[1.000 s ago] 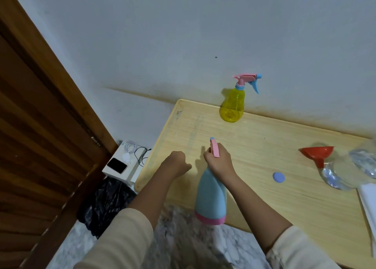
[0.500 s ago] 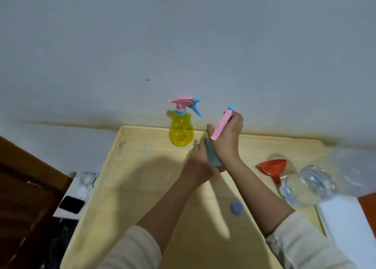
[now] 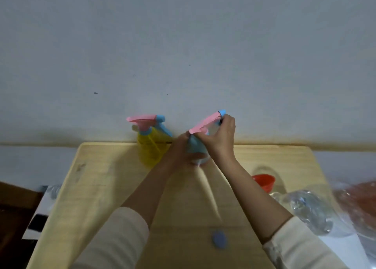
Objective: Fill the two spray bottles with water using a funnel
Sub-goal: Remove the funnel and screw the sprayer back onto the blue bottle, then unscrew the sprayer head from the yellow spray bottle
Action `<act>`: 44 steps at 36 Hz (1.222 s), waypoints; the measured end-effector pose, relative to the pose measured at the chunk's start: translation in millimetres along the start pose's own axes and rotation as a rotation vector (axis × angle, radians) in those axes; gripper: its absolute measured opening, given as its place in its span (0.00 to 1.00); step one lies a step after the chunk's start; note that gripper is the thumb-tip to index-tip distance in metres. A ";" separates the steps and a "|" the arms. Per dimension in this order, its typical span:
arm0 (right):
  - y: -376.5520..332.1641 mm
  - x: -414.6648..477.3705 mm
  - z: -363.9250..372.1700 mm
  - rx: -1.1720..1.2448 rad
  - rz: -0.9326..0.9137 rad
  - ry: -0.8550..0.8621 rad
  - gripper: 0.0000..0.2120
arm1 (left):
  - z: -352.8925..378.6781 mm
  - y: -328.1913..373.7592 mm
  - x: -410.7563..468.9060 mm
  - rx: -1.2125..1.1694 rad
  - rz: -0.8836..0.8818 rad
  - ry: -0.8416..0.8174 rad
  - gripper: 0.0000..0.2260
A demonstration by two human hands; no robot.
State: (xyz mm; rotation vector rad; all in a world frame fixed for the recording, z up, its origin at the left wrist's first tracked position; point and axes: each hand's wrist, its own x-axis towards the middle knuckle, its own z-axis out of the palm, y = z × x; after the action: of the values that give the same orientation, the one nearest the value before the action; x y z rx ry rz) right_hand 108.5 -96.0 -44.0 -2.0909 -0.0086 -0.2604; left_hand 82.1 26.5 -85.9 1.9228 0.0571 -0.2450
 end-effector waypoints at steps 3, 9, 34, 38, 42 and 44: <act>-0.7 0.2 0.5 0.036 0.017 -0.010 0.27 | -0.4 2.9 -1.5 -0.070 0.037 0.058 0.30; 3.8 -11.9 -4.0 0.110 0.013 0.018 0.32 | -0.3 -2.8 -8.3 -0.130 0.133 0.104 0.21; -12.0 -60.1 7.4 0.027 -0.056 0.266 0.29 | -6.3 -14.6 -59.8 0.000 0.223 0.474 0.15; -21.8 -87.0 18.2 0.023 -0.175 0.298 0.17 | -25.0 -29.2 -89.7 0.098 0.323 0.661 0.14; -35.1 -106.3 45.4 0.045 -0.203 0.132 0.09 | -53.1 -43.2 -92.0 0.125 0.241 0.747 0.26; -41.1 -108.8 65.1 0.029 -0.209 0.034 0.10 | -65.0 -48.0 -84.6 0.130 0.193 0.670 0.34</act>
State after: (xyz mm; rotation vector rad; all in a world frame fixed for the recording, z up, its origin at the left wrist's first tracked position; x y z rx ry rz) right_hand 9.4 -8.5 -61.3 -2.0572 -0.2108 -0.4196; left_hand 1.2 110.8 -91.3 2.0470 0.3036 0.5424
